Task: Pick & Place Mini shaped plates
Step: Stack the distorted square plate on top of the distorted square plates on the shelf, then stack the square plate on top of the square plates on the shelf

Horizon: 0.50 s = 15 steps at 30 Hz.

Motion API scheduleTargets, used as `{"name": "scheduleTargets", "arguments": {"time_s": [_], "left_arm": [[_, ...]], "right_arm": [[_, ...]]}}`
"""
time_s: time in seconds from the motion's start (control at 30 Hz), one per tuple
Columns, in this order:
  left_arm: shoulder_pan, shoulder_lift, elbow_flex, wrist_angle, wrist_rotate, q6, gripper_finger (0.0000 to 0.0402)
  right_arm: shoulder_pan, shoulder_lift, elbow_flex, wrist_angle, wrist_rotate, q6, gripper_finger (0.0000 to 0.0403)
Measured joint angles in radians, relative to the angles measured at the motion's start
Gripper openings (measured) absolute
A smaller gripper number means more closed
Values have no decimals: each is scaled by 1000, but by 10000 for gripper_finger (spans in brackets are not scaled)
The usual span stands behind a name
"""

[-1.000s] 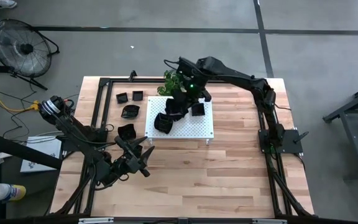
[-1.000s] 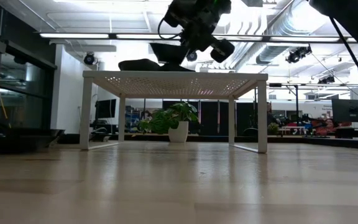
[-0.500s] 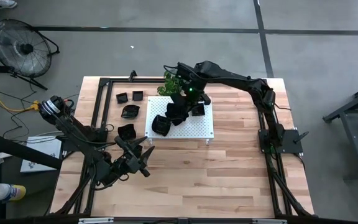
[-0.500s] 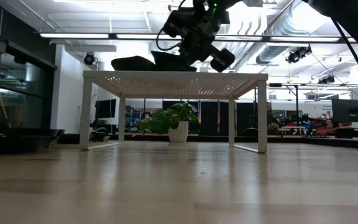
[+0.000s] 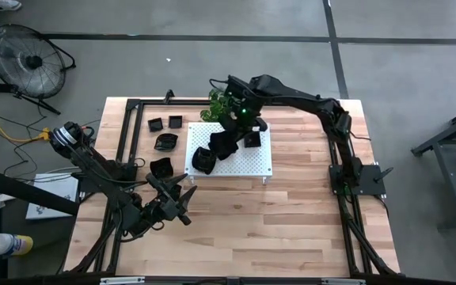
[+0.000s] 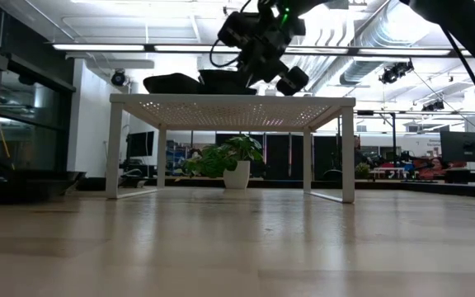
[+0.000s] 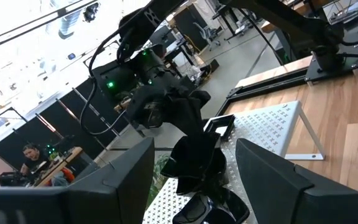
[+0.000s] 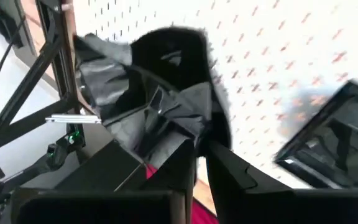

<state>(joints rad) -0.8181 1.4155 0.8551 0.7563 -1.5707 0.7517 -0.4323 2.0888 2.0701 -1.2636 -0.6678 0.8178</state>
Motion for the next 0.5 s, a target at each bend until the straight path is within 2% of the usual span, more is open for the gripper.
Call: {"name": "scheduleTargets", "arguments": {"time_s": [0.3,0.5], "left_arm": [[0,0,0,-1,0,2,221],[0,0,0,-7,0,2,221]], "right_arm": [[-14,-21,0,-41,7,-34,33],[-27,-82,0,-43,8,-60,36]]}}
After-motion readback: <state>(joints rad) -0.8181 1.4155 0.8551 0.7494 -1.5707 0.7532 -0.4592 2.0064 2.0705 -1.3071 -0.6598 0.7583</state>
